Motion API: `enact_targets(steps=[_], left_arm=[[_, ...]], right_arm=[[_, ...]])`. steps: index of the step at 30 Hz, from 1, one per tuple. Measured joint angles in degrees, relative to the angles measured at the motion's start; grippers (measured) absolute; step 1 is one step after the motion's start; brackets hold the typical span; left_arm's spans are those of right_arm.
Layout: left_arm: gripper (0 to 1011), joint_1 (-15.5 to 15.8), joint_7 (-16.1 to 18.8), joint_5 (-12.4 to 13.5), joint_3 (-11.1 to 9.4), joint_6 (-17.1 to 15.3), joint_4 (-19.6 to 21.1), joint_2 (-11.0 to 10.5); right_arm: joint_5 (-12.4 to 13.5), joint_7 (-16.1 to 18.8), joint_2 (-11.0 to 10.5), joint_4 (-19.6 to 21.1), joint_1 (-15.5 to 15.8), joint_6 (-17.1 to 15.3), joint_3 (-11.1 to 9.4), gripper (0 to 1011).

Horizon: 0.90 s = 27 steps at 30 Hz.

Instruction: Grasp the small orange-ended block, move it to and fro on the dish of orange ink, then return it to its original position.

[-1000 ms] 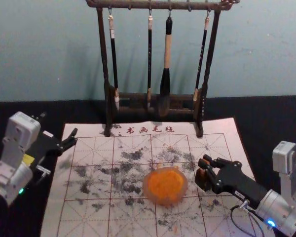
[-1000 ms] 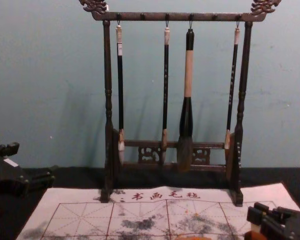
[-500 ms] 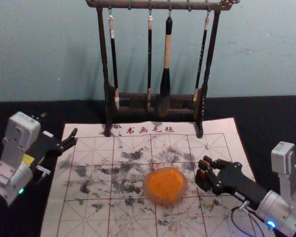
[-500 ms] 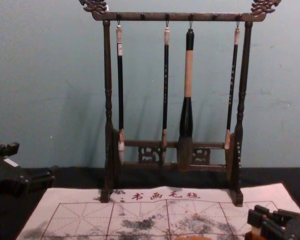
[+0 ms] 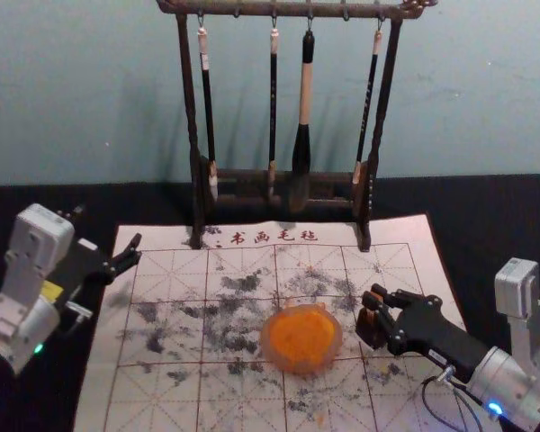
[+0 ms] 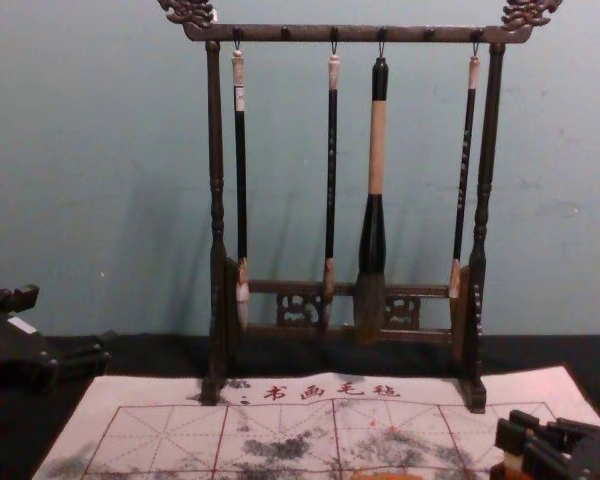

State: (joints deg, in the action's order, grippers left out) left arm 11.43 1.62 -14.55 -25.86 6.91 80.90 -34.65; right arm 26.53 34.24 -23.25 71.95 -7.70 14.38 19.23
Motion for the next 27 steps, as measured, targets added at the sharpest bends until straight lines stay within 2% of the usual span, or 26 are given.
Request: enact_targets(steps=[10,14,15,19,21,23,24,26,27], left_arm=[[1001,0.0,0.0,0.0,0.0,0.0,0.0,0.0],[1001,0.0,0.0,0.0,0.0,0.0,0.0,0.0],[1001,0.0,0.0,0.0,0.0,0.0,0.0,0.0],[1001,0.0,0.0,0.0,0.0,0.0,0.0,0.0],[1001,0.0,0.0,0.0,0.0,0.0,0.0,0.0],[1001,0.0,0.0,0.0,0.0,0.0,0.0,0.0],[1001,0.0,0.0,0.0,0.0,0.0,0.0,0.0],[1001,0.0,0.0,0.0,0.0,0.0,0.0,0.0],[1001,0.0,0.0,0.0,0.0,0.0,0.0,0.0]], right_arm=[[0.01,0.06,0.0,-0.03,-0.04,0.02,0.0,99],[0.02,0.07,0.0,-0.05,-0.05,0.02,0.0,216],[0.02,0.07,0.0,-0.05,-0.05,0.02,0.0,216],[0.04,0.08,0.0,-0.06,-0.05,0.02,0.0,388],[0.04,0.08,0.0,-0.06,-0.04,0.02,0.0,410],[0.06,0.09,0.0,-0.06,-0.05,0.02,0.0,503],[0.06,0.09,0.0,-0.06,-0.05,0.02,0.0,503],[0.07,0.09,0.0,-0.06,-0.05,0.02,0.0,572],[0.07,0.09,0.0,-0.06,-0.05,0.02,0.0,632]])
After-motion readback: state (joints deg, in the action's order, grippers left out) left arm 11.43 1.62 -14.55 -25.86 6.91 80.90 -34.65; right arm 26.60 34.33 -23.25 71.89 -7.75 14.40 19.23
